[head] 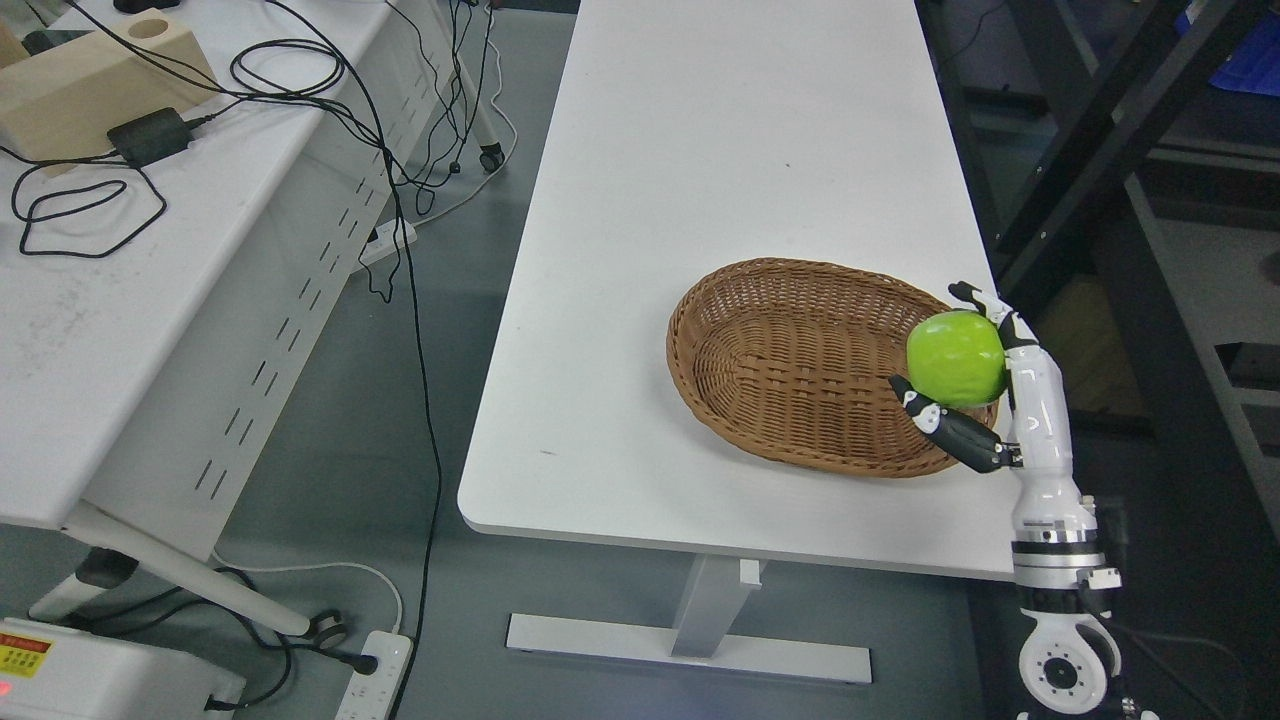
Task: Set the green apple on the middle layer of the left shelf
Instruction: 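Carry the green apple out of the basket past the table edge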
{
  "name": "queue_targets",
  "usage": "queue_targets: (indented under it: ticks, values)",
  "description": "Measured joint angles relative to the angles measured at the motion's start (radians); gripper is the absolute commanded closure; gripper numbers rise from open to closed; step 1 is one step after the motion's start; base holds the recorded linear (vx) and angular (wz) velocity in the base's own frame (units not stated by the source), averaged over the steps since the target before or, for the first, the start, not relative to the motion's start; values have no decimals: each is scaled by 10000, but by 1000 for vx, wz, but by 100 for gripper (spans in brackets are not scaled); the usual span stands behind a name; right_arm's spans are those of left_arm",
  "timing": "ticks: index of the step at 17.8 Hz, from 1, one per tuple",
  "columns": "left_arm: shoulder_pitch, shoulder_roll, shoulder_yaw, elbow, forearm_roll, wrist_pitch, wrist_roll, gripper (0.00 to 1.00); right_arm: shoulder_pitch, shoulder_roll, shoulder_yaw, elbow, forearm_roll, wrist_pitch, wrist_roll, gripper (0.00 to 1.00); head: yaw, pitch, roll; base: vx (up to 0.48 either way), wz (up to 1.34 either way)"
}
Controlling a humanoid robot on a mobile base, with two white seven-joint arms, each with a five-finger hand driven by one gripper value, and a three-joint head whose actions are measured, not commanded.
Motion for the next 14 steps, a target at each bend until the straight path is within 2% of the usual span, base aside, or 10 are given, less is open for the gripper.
queue_targets:
  ticks: [7,10,14]
  values:
    - [3,0,0,0,0,-6,0,0,403,111,-138,-89,-20,-10,56,96,0,0,0,-194,-84]
    - [4,0,0,0,0,-28,0,0,547,139,-171,-111,-23,-10,67,100,0,0,0,-191,-118]
    - [5,0,0,0,0,-30,0,0,717,164,-197,-131,-26,-10,85,100,0,0,0,-199,-48]
